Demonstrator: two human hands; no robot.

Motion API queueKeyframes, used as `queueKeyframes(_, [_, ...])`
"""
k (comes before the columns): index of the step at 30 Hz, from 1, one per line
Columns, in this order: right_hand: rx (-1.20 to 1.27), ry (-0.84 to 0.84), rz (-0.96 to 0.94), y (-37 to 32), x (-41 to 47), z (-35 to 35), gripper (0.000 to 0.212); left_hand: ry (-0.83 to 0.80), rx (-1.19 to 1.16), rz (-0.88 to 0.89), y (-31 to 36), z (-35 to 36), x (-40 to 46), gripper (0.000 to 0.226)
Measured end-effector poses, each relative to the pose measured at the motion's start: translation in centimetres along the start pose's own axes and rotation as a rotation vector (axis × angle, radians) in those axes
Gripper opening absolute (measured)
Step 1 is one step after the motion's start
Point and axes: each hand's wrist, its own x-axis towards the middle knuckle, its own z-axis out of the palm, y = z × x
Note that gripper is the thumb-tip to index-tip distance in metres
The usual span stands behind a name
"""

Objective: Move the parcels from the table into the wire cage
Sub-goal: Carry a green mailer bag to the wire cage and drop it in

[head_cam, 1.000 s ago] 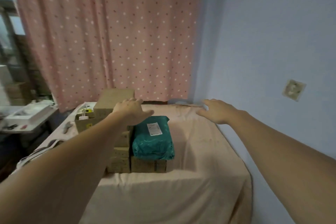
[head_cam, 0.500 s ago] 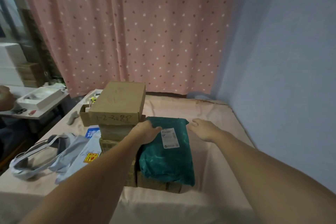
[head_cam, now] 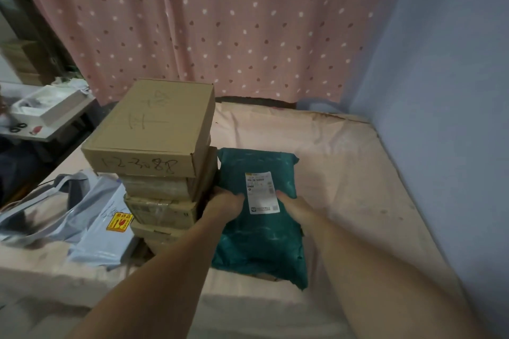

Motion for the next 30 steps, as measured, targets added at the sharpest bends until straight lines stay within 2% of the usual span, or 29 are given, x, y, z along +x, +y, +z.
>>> queueKeyframes(3, [0.187,-0.074,0.099,0.6,0.7,0.1,0.058,0.043,-0.010,0.005,-0.1,0.5,0.1,0.087])
queueKeyframes(8, [0.338,-0.169,0.105,1.3,0.3,-0.8,0.046,0.127,-0.037,0.035,-0.6,1.4,-0.7,0.081])
queueKeyframes(11, [0.357,-0.125,0.064,1.1,-0.7,-2.8,0.048,0.096,-0.082,0.079,1.0,0.8,-1.5,0.077])
queueKeyframes(18, [0.307,0.023,-0.035,-3.8,-7.5,-13.5,0.045,0.044,-0.414,0.322,9.5,-2.3,-7.7,0.044])
queueKeyframes(20, [0.312,0.077,-0.113,-6.0,-10.5,-17.0,0.040,-0.047,-0.589,0.361,12.8,-3.2,-10.1,0.048])
queueKeyframes(23, [0.314,0.179,-0.221,-8.6,-15.9,-22.1,0.039,-0.396,-0.739,0.382,17.7,-4.5,-13.9,0.071])
queueKeyframes(25, [0.303,0.236,-0.233,-9.7,-20.1,-24.8,0.040,-0.608,-0.718,0.430,20.6,-4.8,-16.4,0.072])
queueKeyframes(30, [0.361,0.500,-0.276,-9.6,-30.5,-29.6,0.031,-0.836,-0.599,0.568,27.1,-3.7,-22.4,0.062])
